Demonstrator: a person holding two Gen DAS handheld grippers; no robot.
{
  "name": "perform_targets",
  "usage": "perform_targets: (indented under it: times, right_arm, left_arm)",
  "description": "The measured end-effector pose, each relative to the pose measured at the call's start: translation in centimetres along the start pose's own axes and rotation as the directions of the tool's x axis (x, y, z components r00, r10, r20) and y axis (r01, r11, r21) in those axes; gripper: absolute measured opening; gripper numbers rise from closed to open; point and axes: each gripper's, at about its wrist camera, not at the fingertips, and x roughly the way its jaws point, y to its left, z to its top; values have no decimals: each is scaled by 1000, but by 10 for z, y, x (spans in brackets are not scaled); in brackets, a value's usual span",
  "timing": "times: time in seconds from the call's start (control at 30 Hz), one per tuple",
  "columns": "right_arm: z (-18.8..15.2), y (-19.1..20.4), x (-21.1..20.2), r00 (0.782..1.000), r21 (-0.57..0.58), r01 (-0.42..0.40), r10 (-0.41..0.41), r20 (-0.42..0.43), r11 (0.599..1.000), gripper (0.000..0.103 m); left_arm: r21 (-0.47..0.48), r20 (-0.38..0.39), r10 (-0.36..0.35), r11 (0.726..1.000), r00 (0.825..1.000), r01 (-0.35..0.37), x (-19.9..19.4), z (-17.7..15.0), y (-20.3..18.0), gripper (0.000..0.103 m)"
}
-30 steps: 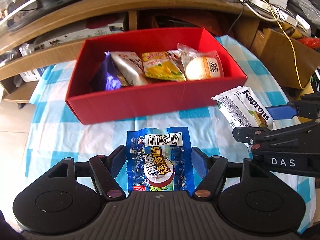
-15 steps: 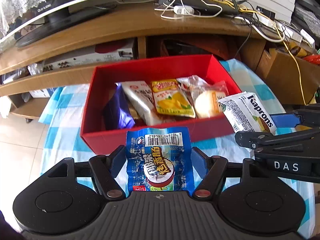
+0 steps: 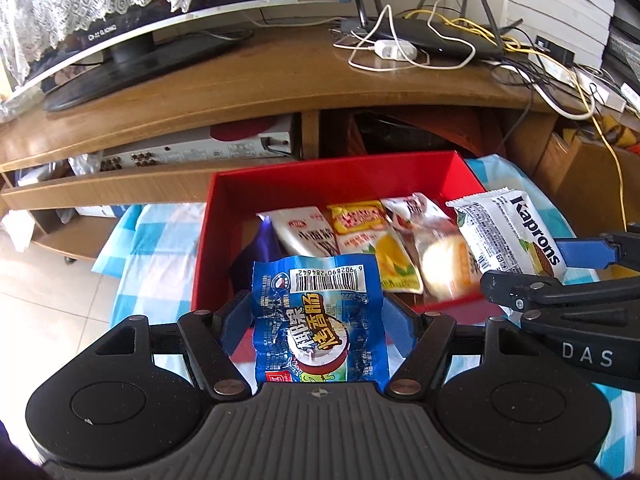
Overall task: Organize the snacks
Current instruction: 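Carry the blue sausage packet and Kaprons packet over the red box with both grippers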
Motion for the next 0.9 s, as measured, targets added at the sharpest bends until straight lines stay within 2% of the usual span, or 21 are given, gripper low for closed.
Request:
perform_targets:
  times: [0.43, 0.9]
  right_arm:
    - [29, -7, 32, 1000, 32, -19, 19, 6, 999, 69]
    - [33, -12, 66, 999, 33, -22, 23, -32, 999, 69]
  left_arm:
    - [-18, 6, 46, 999, 999, -45, 24, 27, 6, 75]
    - [-18, -41, 72, 997, 997, -73, 55, 30, 7, 75]
